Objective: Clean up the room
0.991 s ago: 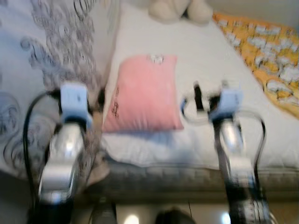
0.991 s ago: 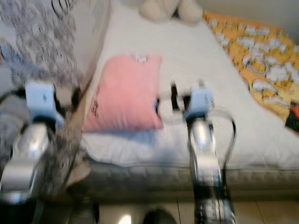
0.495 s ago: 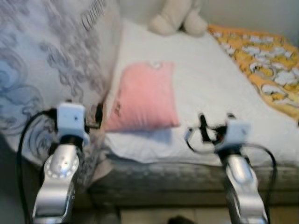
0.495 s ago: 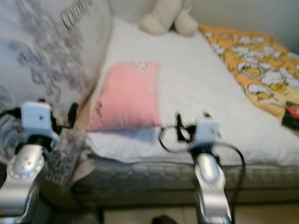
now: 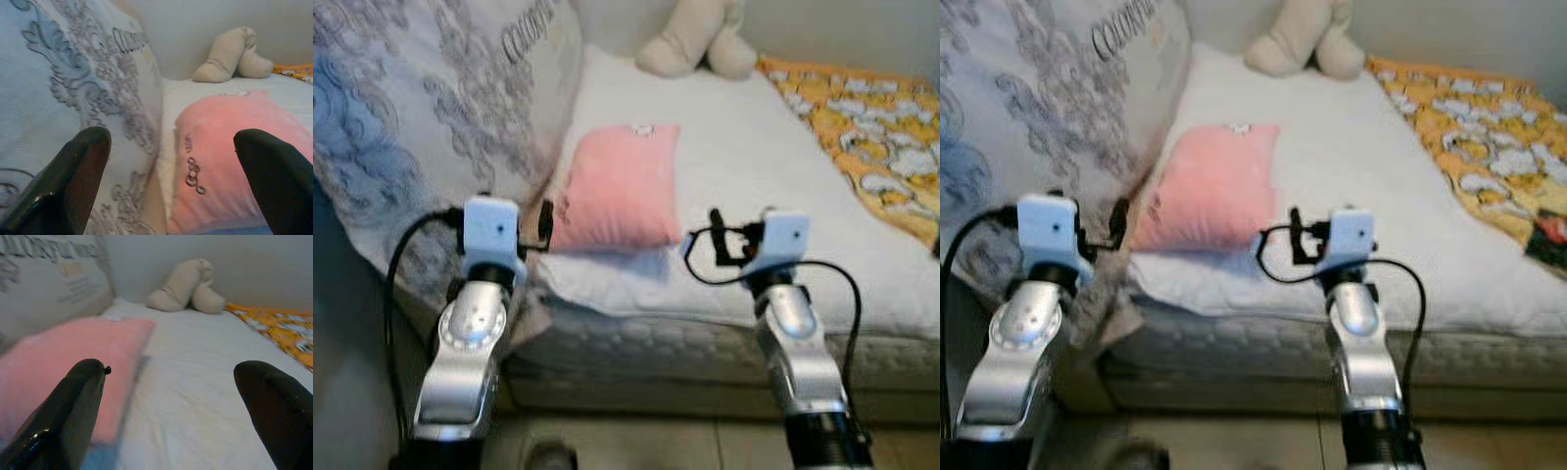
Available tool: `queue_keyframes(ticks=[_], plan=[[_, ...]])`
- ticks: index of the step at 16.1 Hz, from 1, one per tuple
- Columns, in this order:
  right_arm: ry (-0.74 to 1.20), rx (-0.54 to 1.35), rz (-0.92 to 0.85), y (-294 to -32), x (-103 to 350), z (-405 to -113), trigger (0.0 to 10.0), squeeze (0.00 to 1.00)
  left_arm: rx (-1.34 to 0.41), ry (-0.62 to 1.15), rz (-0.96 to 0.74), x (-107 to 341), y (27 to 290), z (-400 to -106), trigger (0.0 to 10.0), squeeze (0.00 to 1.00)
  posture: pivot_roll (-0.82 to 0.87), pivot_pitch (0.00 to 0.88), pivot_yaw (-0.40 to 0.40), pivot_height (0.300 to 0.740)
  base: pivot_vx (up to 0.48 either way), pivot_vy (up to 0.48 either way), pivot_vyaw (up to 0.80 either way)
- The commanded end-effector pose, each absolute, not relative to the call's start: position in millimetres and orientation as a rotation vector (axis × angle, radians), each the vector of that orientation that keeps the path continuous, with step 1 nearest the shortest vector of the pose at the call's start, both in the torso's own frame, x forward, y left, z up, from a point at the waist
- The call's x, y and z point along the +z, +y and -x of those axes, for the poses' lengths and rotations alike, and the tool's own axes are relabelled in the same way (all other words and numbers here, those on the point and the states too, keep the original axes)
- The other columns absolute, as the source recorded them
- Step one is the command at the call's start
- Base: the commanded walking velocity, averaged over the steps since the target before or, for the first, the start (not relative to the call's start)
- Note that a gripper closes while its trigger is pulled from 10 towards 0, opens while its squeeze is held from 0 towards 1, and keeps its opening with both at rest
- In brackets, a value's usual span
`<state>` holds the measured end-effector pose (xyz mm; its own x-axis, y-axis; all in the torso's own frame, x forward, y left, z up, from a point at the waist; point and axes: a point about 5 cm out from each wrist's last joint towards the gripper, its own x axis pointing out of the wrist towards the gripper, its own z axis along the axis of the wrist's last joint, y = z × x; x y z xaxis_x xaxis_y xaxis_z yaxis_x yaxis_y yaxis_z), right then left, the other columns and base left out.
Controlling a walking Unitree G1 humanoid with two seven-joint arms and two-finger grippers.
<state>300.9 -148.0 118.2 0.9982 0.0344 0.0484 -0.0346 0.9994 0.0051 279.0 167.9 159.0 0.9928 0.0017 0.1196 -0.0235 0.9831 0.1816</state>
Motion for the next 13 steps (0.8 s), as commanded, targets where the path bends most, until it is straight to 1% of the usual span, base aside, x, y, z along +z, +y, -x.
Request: queue_keyframes(ticks=[1, 3, 4, 5, 6, 9, 13], plan=[[-0.047, 0.027, -0.009, -148.3, 117.5, -301.7, 10.0, 0.0, 0.034, -0.115, -0.19, 158.5, 169.7, -280.6, 10.0, 0.0, 0.1, 0.0, -0.068, 0.71, 0.247, -0.409, 0.0], [-0.067, -0.004, -0.026, -150.5, 116.8, -298.8, 10.0, 0.0, 0.13, -0.054, -0.163, 145.5, 183.6, -285.4, 10.0, 0.0, 0.08, 0.0, -0.064, 0.71, 0.264, -0.398, 0.0], [-0.067, -0.004, -0.026, -150.5, 116.8, -298.8, 10.0, 0.0, 0.13, -0.054, -0.163, 145.5, 183.6, -285.4, 10.0, 0.0, 0.08, 0.0, -0.064, 0.71, 0.266, -0.398, 0.0], [-0.08, -0.018, -0.03, -158.0, 113.7, -290.0, 10.0, 0.0, 0.152, 0.0, -0.154, 132.4, 190.5, -285.7, 10.0, 0.0, 0.07, 0.0, -0.064, 0.71, 0.27, -0.394, 0.0], [-0.062, -0.029, -0.02, -162.4, 109.2, -287.4, 10.0, 0.0, 0.163, 0.011, -0.146, 130.2, 192.3, -287.3, 10.0, 0.0, 0.07, 0.0, -0.064, 0.71, 0.27, -0.394, 0.0], [-0.032, -0.045, -0.015, -168.3, 104.3, -290.8, 10.0, 0.0, 0.172, 0.013, -0.12, 132.8, 189.9, -296.6, 10.0, 0.0, 0.05, 0.0, -0.051, 0.71, 0.27, -0.394, 0.0], [-0.037, -0.039, -0.018, -165.6, 105.8, -295.6, 10.0, 0.0, 0.168, 0.011, -0.116, 134.2, 185.1, -303.4, 10.0, 0.0, 0.05, 0.0, -0.043, 0.71, 0.275, -0.39, 0.0]])
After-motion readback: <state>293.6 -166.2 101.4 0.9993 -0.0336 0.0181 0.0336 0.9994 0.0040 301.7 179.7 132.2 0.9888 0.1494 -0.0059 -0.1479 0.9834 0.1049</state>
